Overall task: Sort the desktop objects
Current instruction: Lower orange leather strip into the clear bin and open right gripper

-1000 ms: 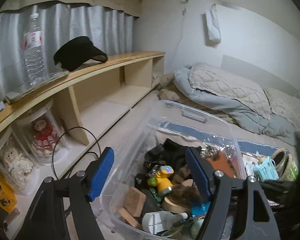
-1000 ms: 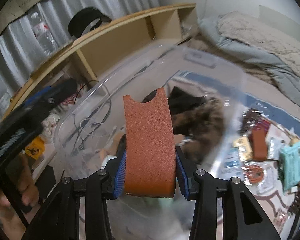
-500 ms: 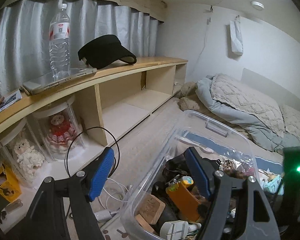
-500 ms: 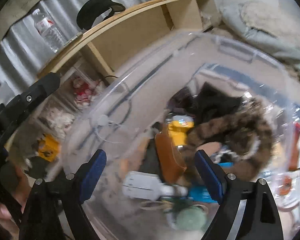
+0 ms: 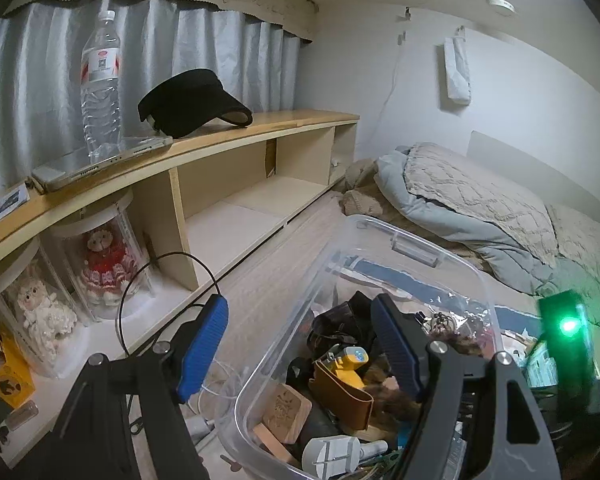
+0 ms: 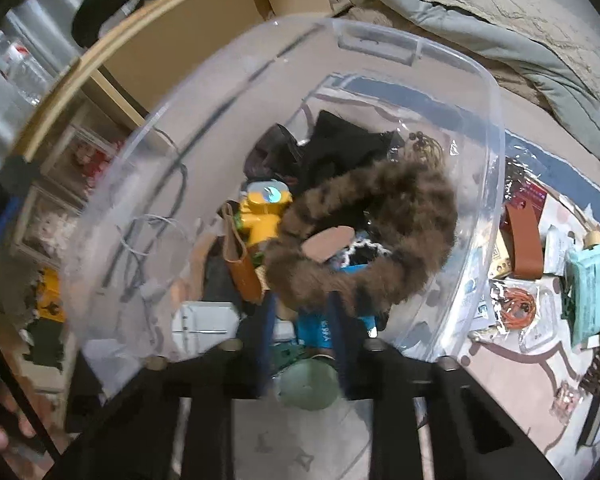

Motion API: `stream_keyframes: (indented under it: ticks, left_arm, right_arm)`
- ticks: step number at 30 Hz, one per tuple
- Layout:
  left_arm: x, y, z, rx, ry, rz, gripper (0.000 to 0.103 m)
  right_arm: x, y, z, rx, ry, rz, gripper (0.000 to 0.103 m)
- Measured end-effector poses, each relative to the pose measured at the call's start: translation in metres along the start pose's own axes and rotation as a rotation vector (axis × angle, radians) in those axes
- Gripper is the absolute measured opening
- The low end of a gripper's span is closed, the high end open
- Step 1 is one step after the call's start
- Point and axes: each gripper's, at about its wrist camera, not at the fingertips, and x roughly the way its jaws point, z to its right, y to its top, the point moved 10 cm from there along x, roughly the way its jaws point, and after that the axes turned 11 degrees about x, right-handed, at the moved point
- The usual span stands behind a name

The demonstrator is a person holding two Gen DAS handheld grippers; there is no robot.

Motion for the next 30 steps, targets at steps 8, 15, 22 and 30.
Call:
stream_keyframes:
  ticks: [8, 15, 22, 30]
  left_arm:
    - [0.002, -0.002, 0.001, 0.014, -0.002, -0.003, 0.074]
    - [0.005, -0.002, 0.006, 0.033, -0.007, -0.005, 0.074]
    - [0.007, -0.002, 0.007, 0.038, -0.008, -0.004, 0.074]
    - [0.001, -0.001, 0.003, 0.014, -0.012, 0.009, 0.074]
  right_arm:
    - [0.036, 0.007, 0.007, -0.065, -0.144, -0.039, 0.013]
    - [0.062, 0.013, 0.012, -0.106, -0.248, -0.083, 0.013]
    - [0.071, -0.005, -0.001, -0.116, -0.169, -0.181, 0.014]
    - [0.061, -0.037, -0.042, -0.196, -0.028, -0.232, 0.014]
